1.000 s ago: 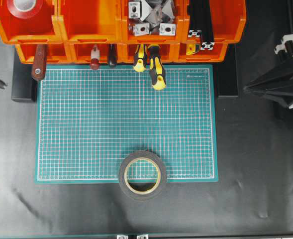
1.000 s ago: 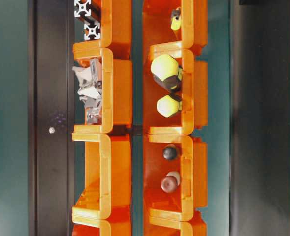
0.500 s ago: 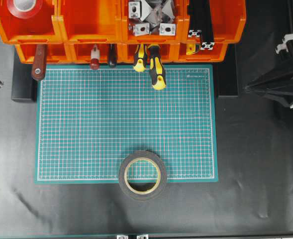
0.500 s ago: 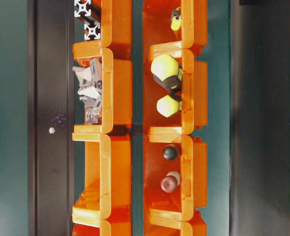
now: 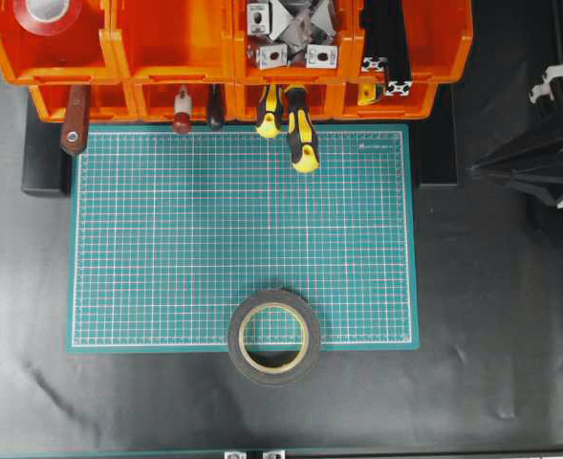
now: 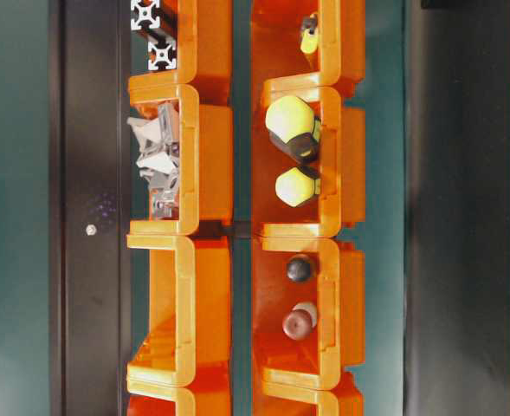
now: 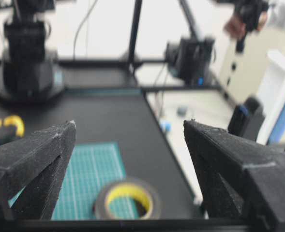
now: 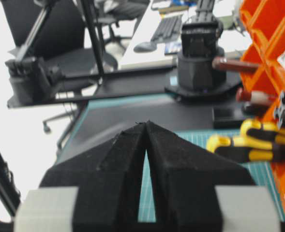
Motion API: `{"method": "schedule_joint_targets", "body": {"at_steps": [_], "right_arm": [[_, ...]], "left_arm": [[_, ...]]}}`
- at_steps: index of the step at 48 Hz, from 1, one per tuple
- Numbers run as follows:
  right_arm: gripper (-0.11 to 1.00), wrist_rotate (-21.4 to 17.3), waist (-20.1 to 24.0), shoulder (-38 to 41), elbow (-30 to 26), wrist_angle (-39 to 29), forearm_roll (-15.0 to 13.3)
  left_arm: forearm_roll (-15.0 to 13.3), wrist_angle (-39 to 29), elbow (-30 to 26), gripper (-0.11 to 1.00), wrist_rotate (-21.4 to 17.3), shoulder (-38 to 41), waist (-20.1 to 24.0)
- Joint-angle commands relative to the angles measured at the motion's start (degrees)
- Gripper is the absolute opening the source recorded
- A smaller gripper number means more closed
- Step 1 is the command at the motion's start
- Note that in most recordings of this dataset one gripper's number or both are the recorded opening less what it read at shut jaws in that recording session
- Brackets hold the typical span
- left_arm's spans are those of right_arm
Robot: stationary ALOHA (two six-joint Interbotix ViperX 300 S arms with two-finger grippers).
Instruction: Pick foam from container rack with left arm.
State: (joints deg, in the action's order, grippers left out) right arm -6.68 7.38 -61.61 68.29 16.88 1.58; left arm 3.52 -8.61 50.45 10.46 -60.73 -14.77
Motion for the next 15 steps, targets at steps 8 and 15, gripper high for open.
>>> {"method": "schedule_joint_targets", "body": {"at_steps": [8, 15], "right_arm": [[0.00, 0.0, 0.1, 0.4, -1.4, -1.4, 0.1], [0.00, 0.1, 0.1, 0.0, -1.5, -1.5, 0.0]], "left_arm": [[0.1, 3.0, 0.4, 0.87, 0.3, 0.0, -1.0], [0.1, 3.0, 1.4, 0.87, 0.3, 1.1, -1.5]]}}
